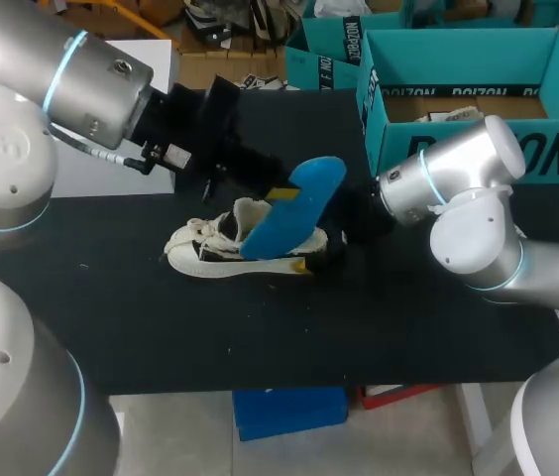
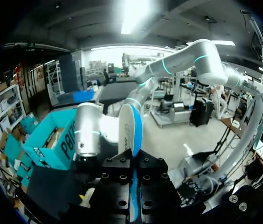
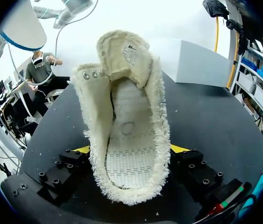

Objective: Take the shoe out of the shoebox, open the shoe tongue, remove and reinsert the insole, then place the shoe into the shoebox

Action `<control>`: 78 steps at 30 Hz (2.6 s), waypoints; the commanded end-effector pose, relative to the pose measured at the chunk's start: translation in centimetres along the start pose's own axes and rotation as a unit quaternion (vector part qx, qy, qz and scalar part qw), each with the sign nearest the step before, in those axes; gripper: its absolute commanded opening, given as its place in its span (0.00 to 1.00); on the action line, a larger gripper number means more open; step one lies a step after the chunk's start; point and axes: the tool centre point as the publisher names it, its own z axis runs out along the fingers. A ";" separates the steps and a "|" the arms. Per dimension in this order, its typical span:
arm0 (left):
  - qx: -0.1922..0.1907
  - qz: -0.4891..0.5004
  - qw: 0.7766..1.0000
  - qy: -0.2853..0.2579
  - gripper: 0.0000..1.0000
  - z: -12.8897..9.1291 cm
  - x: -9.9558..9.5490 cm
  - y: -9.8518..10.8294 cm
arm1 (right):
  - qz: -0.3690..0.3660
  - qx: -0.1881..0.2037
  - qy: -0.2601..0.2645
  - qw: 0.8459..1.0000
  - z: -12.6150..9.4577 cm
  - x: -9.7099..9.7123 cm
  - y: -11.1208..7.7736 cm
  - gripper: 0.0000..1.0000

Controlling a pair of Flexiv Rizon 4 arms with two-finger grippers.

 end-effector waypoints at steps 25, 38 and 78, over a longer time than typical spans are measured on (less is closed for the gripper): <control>0.236 -0.255 0.937 0.026 0.00 -4.4 -3.3 -6.2 | 0.000 0.001 -0.001 1.000 0.3 -0.1 -0.3 0.00; 0.275 -0.257 0.917 0.129 0.00 -5.5 -0.8 -7.6 | 0.000 0.001 -0.001 1.000 0.3 -0.1 -0.3 0.00; 0.273 -0.225 0.924 0.147 0.00 -6.5 0.3 -6.1 | 0.000 0.001 -0.001 1.000 0.3 -0.1 -0.3 0.00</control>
